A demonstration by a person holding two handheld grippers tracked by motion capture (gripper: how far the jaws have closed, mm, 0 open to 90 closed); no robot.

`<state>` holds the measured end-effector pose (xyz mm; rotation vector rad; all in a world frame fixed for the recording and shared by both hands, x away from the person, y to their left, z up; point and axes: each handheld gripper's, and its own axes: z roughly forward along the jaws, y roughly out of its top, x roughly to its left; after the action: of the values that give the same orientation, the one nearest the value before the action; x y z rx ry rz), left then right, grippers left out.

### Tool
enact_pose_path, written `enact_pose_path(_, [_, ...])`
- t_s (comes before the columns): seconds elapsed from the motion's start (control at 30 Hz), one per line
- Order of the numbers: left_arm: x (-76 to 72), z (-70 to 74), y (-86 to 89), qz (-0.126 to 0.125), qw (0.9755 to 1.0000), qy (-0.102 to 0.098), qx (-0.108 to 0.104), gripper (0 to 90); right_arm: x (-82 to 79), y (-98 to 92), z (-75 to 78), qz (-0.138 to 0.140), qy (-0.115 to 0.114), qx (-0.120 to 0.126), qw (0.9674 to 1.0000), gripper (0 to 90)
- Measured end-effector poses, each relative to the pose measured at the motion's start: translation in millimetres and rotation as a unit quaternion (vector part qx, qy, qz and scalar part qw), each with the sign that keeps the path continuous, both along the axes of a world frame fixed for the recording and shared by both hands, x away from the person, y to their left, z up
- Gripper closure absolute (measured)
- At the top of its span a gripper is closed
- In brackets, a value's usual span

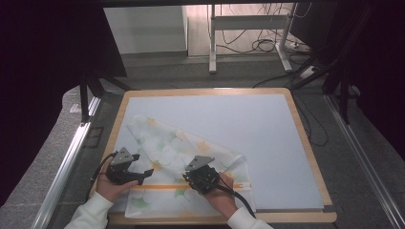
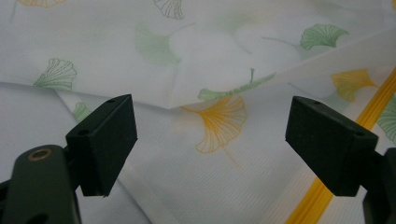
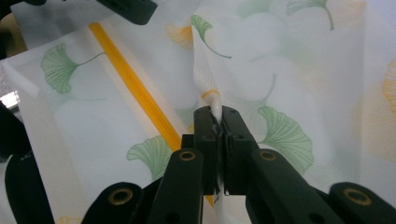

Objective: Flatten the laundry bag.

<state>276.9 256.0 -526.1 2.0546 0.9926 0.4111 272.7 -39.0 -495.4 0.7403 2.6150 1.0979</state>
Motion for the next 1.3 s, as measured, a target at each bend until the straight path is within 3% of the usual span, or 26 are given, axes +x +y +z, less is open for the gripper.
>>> enact_pose_path(0.73, [0.3,-0.8,-0.7,-0.004,1.0000,0.004,0.006,16.4,16.1,-24.8,11.6,-0.037,-0.009,0.023,0.9990,85.5])
enact_pose_path(1.3, [0.7,-1.8,-1.7,-0.008,0.9999,0.006,0.012,16.4,28.6,-45.6,19.0,-0.072,-0.012,0.041,0.9965,85.5])
